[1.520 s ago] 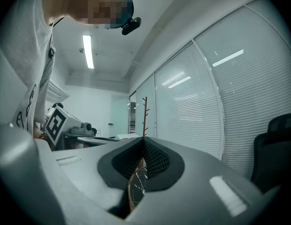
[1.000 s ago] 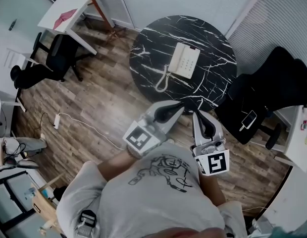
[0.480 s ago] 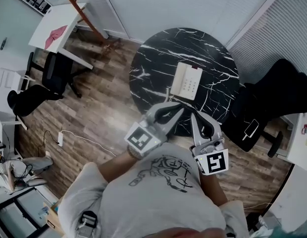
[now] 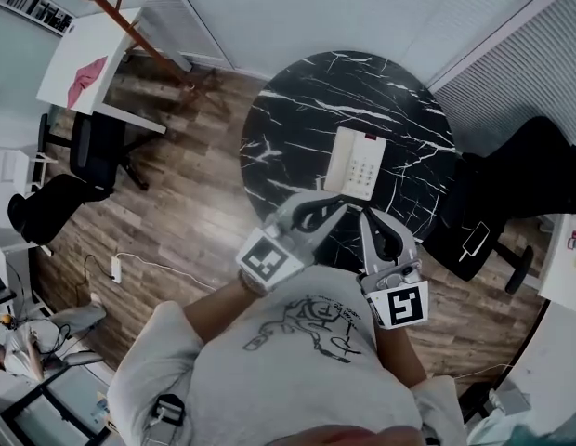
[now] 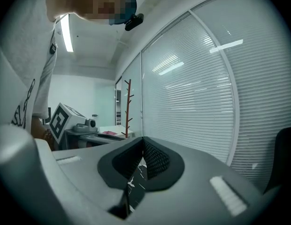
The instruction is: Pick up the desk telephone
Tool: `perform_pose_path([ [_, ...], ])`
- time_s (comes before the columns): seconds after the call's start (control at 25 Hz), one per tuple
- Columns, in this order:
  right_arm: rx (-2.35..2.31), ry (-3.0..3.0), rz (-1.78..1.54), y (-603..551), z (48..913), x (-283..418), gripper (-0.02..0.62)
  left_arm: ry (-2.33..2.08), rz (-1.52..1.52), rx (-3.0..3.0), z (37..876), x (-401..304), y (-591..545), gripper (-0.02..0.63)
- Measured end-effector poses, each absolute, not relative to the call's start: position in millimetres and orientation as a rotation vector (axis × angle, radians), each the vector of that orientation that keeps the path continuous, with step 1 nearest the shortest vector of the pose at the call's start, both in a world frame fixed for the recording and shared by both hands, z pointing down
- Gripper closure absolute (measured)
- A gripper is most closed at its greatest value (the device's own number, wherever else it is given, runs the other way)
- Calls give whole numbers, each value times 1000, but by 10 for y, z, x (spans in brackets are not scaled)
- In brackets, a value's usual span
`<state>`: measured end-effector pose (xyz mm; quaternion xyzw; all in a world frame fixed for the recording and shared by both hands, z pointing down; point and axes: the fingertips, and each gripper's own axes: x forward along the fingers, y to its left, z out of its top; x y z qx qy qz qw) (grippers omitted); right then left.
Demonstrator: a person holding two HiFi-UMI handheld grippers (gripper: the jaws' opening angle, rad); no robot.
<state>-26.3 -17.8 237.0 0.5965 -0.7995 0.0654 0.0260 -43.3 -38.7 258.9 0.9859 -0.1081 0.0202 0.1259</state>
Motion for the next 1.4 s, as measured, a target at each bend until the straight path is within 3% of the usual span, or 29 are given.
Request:
perform_pose_path([
  [0.56, 1810, -2435, 308, -567, 3011, 120, 568, -295, 184, 2816, 3296, -134, -777, 545],
  [0.84, 1766, -2417, 423, -652, 3555, 436, 511, -329, 292, 2779, 3868, 38, -983, 481],
  [1.04, 1728, -2372, 489, -749, 4134, 741, 460, -361, 405, 2681, 4709, -26, -1273, 436],
  [1.4, 1700, -2305, 637, -868, 5322, 1060, 422, -355, 526, 2584, 5866, -116, -1619, 489],
])
